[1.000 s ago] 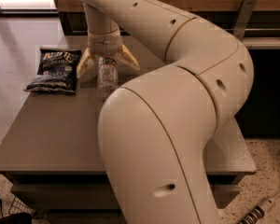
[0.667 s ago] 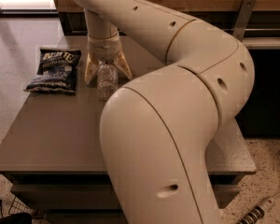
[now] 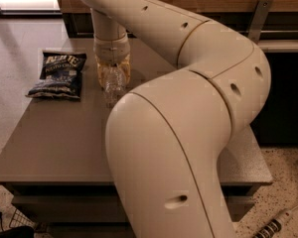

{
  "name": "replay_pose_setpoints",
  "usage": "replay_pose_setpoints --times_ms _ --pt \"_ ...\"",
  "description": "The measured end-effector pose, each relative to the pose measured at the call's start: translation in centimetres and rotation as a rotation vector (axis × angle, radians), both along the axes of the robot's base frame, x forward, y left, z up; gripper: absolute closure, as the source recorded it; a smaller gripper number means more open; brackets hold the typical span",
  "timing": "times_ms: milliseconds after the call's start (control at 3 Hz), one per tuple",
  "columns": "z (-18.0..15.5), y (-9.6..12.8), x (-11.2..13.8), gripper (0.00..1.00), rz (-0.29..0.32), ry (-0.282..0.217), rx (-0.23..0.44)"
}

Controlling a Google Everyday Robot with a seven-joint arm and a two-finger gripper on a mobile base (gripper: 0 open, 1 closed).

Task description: Place water bottle upright

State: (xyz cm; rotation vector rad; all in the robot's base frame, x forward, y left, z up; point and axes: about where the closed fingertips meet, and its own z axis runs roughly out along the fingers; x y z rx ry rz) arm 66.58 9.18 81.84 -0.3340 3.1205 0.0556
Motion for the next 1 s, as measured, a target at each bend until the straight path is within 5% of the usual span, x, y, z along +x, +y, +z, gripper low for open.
replay_pose_setpoints --times_ms 333,1000 --pt "-0.05 0.14 0.19 1.0 0.0 -0.005 0.004" --pt "0.32 -0.1 0.39 1.0 0.003 -0.022 0.01"
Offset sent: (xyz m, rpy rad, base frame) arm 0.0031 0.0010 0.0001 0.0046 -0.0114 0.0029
